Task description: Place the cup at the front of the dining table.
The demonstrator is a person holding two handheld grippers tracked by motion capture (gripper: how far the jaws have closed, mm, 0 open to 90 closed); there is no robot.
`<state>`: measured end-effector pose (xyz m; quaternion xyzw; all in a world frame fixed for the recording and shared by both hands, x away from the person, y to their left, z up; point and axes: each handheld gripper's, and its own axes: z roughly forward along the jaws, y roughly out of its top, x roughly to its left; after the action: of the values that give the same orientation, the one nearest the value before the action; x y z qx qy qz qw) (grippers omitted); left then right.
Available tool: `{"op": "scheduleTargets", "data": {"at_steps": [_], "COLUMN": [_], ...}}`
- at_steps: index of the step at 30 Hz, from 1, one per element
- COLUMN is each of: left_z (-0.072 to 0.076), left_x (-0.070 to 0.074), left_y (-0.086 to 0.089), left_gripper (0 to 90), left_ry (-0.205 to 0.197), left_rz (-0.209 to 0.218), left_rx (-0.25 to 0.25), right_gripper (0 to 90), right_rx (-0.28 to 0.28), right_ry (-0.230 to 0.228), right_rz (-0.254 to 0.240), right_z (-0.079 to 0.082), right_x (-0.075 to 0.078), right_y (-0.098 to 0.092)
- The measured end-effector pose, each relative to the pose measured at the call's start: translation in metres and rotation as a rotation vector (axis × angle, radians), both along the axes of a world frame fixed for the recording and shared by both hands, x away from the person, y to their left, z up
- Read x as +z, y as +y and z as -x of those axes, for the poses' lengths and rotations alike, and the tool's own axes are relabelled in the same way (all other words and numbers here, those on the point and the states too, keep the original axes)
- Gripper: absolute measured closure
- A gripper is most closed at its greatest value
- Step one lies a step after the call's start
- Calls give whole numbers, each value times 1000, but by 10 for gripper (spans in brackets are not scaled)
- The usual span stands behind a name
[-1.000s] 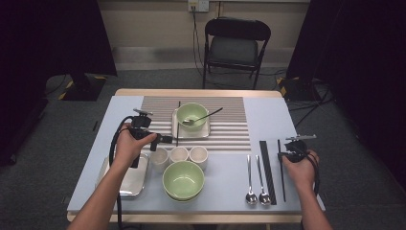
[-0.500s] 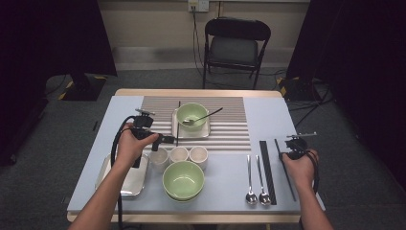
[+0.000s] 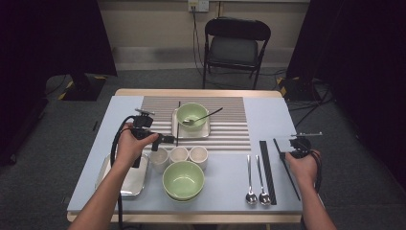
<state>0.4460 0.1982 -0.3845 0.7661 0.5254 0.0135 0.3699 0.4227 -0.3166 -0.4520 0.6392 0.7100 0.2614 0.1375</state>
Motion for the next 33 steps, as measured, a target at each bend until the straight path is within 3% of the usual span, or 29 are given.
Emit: {"op": "scheduleTargets", "data": {"at_steps": [9, 22, 33], "left_z": [2, 4, 6], "left_x": [2, 7, 7], "left_y": [1, -5, -11], "left_gripper": [182, 182, 182], "left_ry": [-1, -3, -4], "left_rz": [-2, -9, 1], "left_rx": [1, -22, -37], "right_gripper": [869, 868, 868], "right_rx": [-2, 9, 20], "right_ry": [-19, -45, -91], "right_rz": [-63, -99, -135], "right_z": [1, 0, -3], "right_x": [11, 35, 45], "right_y": [-3, 2, 10]}}
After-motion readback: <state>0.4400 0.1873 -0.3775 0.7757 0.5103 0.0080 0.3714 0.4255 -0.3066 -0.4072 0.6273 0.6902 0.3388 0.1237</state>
